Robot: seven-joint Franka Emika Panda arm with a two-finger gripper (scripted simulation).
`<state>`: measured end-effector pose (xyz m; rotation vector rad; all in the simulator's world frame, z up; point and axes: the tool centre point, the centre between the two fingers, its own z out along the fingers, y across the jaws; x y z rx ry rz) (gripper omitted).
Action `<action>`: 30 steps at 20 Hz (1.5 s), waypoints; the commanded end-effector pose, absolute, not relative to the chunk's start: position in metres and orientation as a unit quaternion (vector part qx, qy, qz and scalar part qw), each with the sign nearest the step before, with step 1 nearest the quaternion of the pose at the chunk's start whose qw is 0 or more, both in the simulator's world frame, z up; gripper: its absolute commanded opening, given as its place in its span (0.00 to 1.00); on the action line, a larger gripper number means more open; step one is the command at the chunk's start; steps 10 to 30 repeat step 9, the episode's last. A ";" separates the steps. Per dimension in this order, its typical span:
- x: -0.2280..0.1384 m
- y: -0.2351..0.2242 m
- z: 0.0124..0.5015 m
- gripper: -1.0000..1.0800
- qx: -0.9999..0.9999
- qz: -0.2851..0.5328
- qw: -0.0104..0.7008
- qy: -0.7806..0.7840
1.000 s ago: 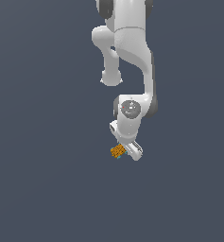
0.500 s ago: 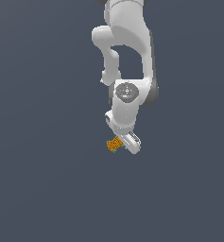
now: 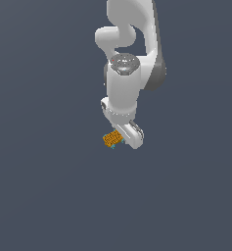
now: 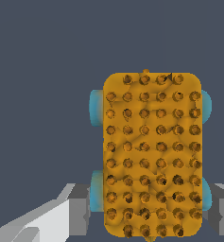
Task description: Pick up the object and move it to a goal position.
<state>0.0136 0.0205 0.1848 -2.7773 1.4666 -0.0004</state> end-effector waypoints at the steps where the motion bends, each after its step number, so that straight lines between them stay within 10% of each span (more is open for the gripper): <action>1: 0.014 0.016 0.200 0.00 -0.884 0.000 0.000 0.467; 30: 0.016 0.012 0.217 0.00 -0.885 0.000 0.000 0.466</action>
